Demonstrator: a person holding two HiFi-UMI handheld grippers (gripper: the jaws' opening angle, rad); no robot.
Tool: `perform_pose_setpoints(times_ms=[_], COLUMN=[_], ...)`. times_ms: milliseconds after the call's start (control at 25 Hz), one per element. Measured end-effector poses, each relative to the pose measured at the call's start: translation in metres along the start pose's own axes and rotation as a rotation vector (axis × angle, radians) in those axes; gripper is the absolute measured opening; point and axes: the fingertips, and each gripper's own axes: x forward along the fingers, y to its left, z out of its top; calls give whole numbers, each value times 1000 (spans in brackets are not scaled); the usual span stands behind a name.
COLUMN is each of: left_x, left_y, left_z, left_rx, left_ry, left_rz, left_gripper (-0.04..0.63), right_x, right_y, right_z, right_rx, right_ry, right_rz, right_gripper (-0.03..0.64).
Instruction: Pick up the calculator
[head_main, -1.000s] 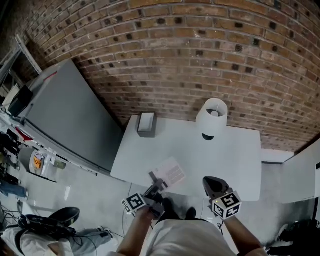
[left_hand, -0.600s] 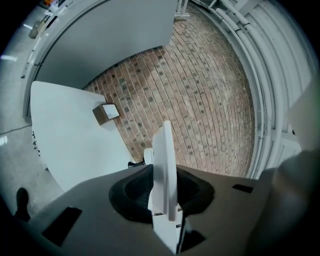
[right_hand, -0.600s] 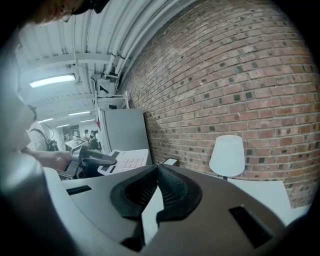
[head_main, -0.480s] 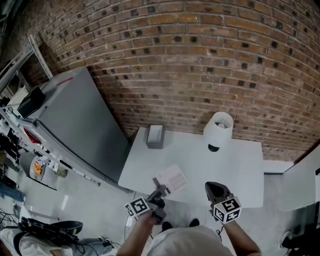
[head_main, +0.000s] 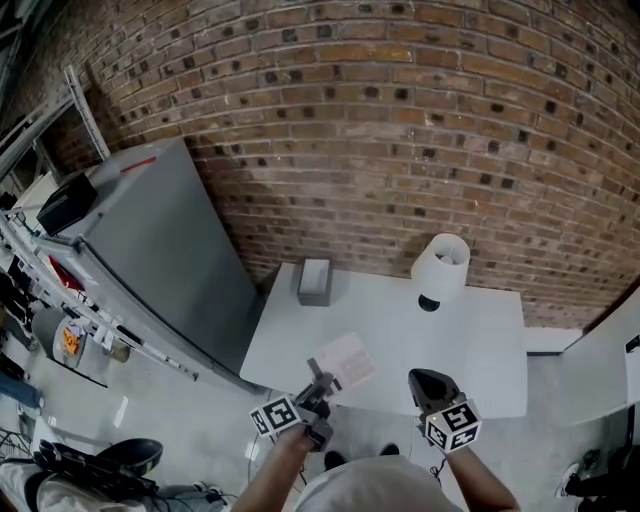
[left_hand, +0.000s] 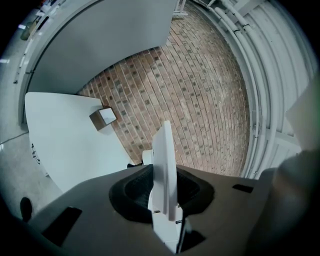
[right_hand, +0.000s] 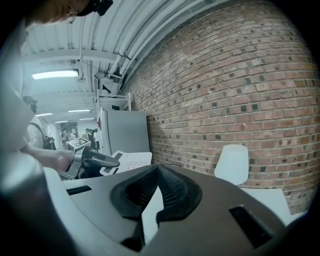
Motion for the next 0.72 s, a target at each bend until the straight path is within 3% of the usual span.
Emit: perform_pose_setpoints(times_ms=[440,600,720], left_x=[-4,-3,-1], left_y=[2,2,1], left_z=[-1,3,4], left_rx=[-16,31,21], left_ry=[11,24,27], left_rz=[-10,3,-6], left_gripper=[109,109,109], right_x=[0,1,2], right_y=[4,3,2], right_z=[3,7,8], right_rx=[-22,-21,-24], right_ry=[7,2,-1], right_rz=[-7,-17,-20], right_gripper=[11,11,11])
